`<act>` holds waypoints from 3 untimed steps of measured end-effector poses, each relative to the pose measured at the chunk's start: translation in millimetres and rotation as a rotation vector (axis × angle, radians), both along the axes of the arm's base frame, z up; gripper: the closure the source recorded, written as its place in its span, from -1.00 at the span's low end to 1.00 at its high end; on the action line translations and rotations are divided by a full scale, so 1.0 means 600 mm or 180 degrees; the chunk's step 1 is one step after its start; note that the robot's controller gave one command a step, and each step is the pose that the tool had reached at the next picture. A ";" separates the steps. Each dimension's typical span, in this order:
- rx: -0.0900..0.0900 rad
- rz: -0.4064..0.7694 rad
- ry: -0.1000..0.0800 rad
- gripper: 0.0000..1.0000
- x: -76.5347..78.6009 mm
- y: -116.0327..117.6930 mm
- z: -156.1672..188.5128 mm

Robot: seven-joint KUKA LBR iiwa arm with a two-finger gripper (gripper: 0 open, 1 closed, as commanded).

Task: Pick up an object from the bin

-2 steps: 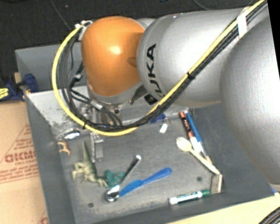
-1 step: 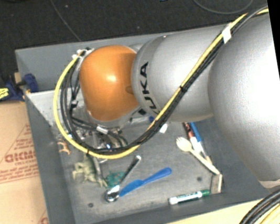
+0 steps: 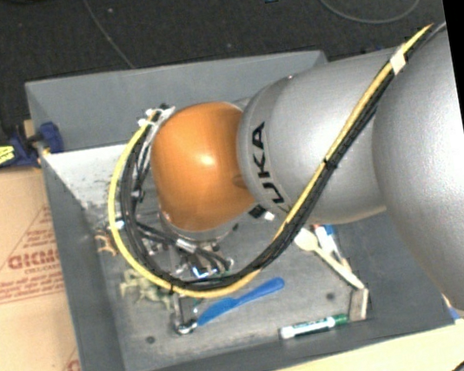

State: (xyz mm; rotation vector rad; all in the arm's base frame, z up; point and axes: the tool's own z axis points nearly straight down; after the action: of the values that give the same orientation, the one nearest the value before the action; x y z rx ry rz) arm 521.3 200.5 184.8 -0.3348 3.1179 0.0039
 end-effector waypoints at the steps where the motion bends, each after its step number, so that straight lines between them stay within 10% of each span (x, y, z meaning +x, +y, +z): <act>1: 0.0001 0.0157 -0.0020 -1.00 -0.003 -0.004 -0.012; 3: -0.0013 0.0306 0.0007 -1.00 -0.019 -0.084 -0.029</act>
Offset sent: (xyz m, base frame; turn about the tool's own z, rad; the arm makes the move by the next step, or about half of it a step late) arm -0.0215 -0.0142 -0.0037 0.0541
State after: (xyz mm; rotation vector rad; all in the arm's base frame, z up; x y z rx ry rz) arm 509.9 150.3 167.4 -0.4849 3.1010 -0.0016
